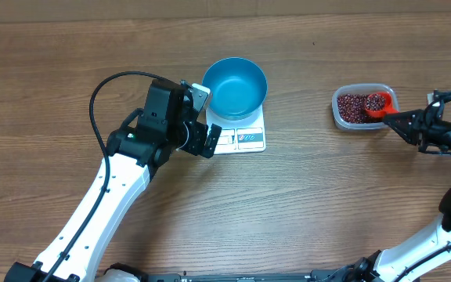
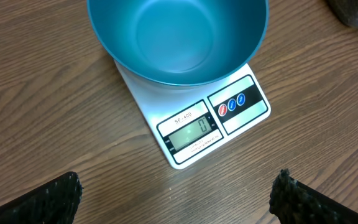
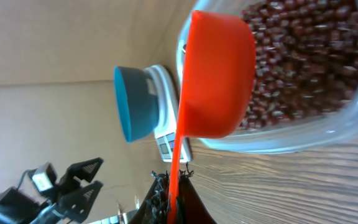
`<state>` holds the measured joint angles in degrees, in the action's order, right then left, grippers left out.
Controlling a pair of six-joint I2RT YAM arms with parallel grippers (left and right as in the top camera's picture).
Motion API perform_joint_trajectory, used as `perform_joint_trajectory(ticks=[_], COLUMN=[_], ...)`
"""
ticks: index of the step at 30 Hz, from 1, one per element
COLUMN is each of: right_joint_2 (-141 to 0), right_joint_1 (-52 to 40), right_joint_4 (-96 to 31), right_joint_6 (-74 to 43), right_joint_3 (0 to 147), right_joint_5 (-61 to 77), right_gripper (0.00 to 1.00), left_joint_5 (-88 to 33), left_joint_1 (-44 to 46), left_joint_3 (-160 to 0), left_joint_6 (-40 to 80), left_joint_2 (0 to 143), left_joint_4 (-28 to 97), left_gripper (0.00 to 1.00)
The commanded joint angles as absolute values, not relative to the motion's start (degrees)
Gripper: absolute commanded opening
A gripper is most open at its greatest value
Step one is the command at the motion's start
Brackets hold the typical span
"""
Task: Scoop item into bowl and weigh 150g on scale
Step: 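Lift the filled scoop out of the bean tub with the right gripper, then carry the filled scoop left over the teal bowl with the right gripper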
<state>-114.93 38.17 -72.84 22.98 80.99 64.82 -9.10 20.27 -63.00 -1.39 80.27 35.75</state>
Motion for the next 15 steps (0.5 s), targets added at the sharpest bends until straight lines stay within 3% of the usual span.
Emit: perform_joint_trajectory(ticks=[1,15], right_joint_2=[-115.3,-115.3], right_joint_1=[38.4,37.8], right_joint_4=[-74.1,-80.6], right_joint_6=[29.3,36.5], right_joint_3=[80.8,80.8], right_joint_5=[71.0,78.8], right_gripper=[0.04,0.04], left_joint_5=[-8.6,-8.6], left_joint_1=[20.6,20.6], left_joint_3=[-62.9,-62.9], left_joint_6=[-1.1,-1.1], left_joint_2=[80.1,80.1], left_joint_4=[35.7,35.7], left_gripper=[1.00,1.00])
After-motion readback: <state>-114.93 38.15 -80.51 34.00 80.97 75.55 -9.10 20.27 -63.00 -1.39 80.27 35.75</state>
